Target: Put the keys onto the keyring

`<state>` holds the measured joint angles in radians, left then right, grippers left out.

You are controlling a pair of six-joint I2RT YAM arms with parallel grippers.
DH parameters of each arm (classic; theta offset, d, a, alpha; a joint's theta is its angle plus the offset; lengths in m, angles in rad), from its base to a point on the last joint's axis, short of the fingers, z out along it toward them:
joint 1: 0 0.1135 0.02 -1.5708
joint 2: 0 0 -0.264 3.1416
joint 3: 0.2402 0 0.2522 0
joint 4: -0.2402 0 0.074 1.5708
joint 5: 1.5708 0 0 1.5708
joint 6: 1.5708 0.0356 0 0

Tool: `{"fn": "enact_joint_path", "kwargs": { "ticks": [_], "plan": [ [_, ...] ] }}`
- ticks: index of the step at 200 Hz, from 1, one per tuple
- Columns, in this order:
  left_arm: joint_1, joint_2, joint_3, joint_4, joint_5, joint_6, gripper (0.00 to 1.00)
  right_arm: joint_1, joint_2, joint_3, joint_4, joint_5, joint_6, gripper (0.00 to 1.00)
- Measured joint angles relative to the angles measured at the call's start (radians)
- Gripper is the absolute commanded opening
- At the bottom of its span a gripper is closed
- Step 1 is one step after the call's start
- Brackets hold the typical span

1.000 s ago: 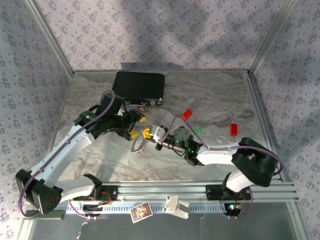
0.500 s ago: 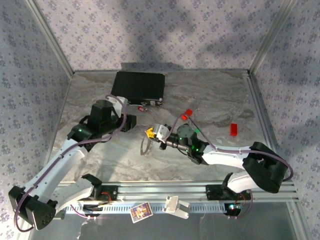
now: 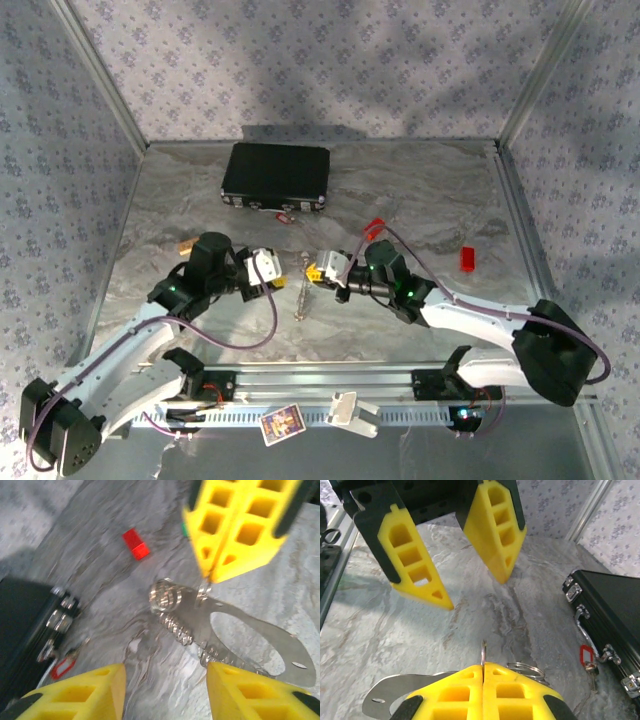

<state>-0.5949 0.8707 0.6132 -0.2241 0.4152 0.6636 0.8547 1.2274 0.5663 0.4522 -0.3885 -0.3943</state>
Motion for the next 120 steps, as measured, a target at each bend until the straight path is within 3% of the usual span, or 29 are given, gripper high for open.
{"fn": "enact_joint_path", "kwargs": {
  "ticks": [39, 91, 120],
  "plan": [
    [-0.026, 0.063, 0.000, 0.073, 0.093, 0.042, 0.41, -0.002, -0.030, 0.038, -0.127, -0.031, -0.041, 0.00],
    [-0.047, 0.123, 0.001, 0.067, 0.163, 0.084, 0.21, -0.002, -0.032, 0.095, -0.253, -0.047, -0.094, 0.00],
    [-0.049, 0.124, 0.007, 0.064, 0.176, 0.096, 0.20, -0.002, -0.032, 0.131, -0.315, -0.047, -0.120, 0.00]
  ]
}}
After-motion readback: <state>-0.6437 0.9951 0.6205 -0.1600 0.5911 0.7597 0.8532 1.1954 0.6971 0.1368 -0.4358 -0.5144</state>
